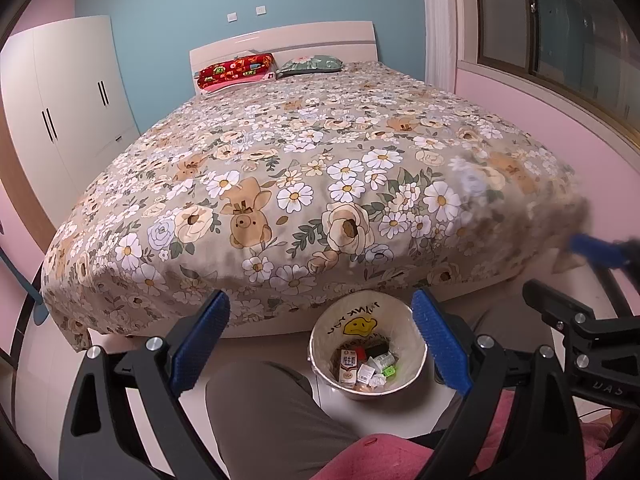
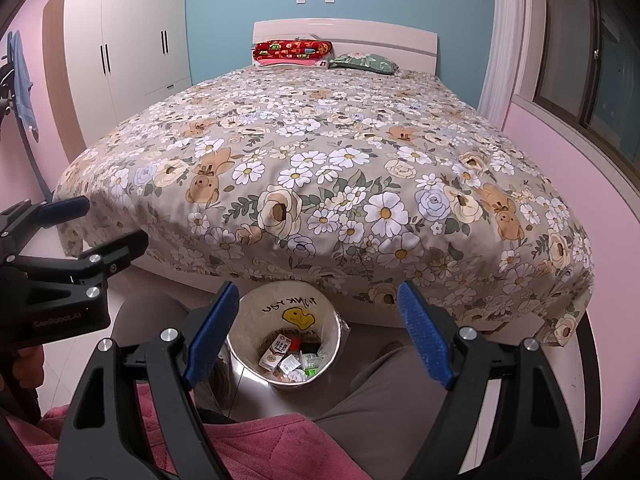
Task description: Collect trash
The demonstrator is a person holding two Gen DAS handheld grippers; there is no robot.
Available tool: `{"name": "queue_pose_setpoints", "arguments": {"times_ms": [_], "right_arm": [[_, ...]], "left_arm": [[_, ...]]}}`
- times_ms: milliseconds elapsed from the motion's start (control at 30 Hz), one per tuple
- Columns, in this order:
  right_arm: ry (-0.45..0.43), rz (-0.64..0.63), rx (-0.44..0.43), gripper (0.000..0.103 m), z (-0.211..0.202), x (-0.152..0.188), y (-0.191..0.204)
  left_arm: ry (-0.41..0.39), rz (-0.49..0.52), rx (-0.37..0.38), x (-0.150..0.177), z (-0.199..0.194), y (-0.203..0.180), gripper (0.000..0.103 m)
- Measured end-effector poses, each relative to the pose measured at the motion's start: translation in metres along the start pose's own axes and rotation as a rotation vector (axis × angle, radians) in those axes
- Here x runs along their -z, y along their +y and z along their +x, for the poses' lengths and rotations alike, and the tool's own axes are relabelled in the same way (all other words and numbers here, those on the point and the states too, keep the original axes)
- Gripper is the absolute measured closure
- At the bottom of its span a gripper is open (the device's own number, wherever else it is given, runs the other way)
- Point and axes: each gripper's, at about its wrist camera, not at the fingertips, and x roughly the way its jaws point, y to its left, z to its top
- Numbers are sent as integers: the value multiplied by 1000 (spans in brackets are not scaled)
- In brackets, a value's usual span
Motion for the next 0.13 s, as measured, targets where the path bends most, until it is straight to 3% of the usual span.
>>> {"name": "queue_pose_setpoints", "arguments": {"times_ms": [133], "right_arm": [[-2,-1,0,22,0,0,0]], "left_arm": [[-1,2,0,0,0,1,9]]}}
